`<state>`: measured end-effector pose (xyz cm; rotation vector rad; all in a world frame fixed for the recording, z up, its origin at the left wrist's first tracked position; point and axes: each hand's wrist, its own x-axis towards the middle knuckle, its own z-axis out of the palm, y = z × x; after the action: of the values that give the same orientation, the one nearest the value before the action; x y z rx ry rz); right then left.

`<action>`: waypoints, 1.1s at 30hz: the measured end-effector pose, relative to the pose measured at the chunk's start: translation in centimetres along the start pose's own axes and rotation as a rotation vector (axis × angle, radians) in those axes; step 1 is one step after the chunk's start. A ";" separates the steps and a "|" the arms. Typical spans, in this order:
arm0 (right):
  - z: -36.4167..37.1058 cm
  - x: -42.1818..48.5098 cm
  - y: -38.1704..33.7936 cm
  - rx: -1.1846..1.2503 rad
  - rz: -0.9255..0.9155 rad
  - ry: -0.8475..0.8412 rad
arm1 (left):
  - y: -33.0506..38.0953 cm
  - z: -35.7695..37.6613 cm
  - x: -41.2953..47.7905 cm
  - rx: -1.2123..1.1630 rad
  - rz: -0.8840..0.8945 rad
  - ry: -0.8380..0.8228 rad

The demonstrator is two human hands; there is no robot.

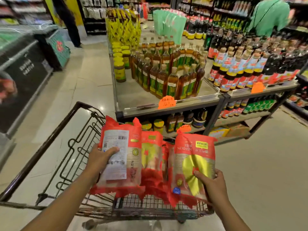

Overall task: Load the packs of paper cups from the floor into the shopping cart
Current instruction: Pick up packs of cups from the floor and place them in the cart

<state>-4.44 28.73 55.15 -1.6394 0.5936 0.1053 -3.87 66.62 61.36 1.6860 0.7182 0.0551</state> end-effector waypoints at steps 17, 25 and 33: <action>8.1 14.9 2.3 -0.448 0.201 -0.056 | -4.0 2.8 19.9 0.498 -0.081 0.165; 10.9 8.0 -4.2 -0.828 -0.212 0.090 | 1.0 2.8 15.5 0.816 0.354 0.027; 10.4 -7.1 -11.3 -1.160 -0.624 0.406 | 8.7 7.1 3.4 1.017 1.185 -0.259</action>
<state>-2.86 41.25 66.40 -2.9475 0.2684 -0.4344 5.49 61.45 66.21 2.8076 -0.6731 0.3327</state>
